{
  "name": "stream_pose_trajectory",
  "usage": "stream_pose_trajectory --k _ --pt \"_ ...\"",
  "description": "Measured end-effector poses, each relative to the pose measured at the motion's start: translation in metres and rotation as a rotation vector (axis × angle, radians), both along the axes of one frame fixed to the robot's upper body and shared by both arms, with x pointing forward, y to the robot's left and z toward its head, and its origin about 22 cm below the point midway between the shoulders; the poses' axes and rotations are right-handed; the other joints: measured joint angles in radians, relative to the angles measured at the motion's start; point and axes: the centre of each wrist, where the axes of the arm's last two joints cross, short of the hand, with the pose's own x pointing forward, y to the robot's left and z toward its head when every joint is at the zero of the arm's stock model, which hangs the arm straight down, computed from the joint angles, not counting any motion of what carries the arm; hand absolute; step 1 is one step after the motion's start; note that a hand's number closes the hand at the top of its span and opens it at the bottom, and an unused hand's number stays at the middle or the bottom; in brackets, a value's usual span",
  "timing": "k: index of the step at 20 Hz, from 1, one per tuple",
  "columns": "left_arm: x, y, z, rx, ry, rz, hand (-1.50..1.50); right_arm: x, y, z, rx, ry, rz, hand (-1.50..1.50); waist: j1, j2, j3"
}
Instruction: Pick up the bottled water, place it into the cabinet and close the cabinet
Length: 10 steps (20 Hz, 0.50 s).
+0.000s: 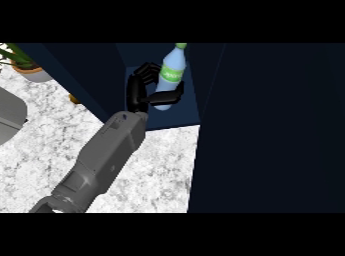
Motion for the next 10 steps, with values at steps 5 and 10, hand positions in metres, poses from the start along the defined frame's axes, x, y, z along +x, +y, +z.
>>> stream_pose_trajectory --k 5,10 --pt "0.008 0.004 0.003 -0.088 -0.006 0.014 1.50 -0.001 -0.003 0.001 0.004 -0.005 -0.002 -1.50 -0.005 0.008 -0.002" --pt "0.015 0.007 0.007 -0.117 -0.016 0.028 1.50 -0.002 -0.008 0.001 0.001 -0.005 0.001 -1.50 -0.009 0.013 -0.001"
